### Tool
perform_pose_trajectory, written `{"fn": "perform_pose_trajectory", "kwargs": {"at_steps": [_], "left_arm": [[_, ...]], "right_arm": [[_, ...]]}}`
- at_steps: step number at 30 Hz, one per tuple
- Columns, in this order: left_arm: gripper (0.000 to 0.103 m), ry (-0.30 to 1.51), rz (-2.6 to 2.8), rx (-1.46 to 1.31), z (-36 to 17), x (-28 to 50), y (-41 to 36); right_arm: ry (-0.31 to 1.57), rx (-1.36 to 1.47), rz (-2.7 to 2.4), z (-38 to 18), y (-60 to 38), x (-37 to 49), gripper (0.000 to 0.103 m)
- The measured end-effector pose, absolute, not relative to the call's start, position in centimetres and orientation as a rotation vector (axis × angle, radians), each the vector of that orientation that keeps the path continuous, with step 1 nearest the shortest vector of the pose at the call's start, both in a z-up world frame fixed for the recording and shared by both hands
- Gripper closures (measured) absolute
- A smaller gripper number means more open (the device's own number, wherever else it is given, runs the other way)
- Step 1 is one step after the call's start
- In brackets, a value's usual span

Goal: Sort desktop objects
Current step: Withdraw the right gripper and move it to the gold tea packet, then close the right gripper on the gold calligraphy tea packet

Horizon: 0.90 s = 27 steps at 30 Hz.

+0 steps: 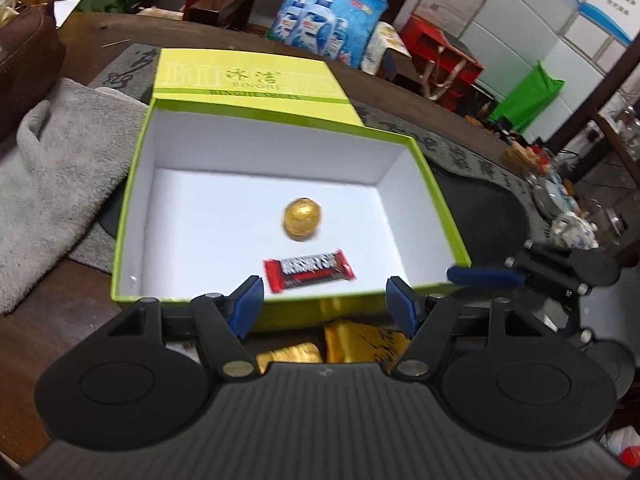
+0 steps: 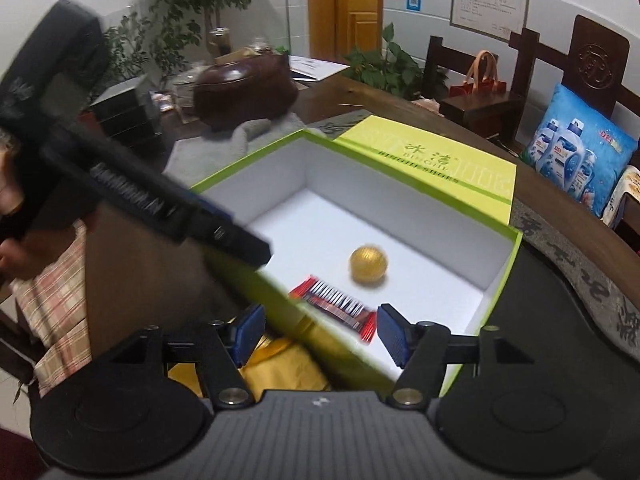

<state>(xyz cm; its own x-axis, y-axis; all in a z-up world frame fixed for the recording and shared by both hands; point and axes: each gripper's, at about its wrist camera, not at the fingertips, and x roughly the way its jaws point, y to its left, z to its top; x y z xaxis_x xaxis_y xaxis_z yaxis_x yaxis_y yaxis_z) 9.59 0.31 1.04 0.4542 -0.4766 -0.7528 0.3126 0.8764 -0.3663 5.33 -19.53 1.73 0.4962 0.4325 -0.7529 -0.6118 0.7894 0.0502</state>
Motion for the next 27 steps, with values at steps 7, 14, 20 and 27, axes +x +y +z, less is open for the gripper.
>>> {"fn": "perform_pose_trajectory", "kwargs": {"at_steps": [7, 14, 20, 27], "left_arm": [[0.031, 0.996, -0.541, -0.108, 0.5, 7.3, -1.3], [0.031, 1.090, -0.514, -0.057, -2.9, 7.3, -2.8], [0.030, 1.135, -0.512, -0.059, -4.4, 8.0, -3.3], [0.029, 1.177, -0.519, -0.070, -5.5, 8.9, -4.5]], "right_arm": [[0.909, -0.260, 0.658, -0.6, -20.1, 2.5, 0.040], [0.987, -0.249, 0.635, -4.2, -20.8, 4.0, 0.035], [1.016, -0.268, 0.657, -6.0, -20.8, 5.3, 0.032], [1.026, -0.266, 0.707, -7.0, -20.7, 6.2, 0.031]]}}
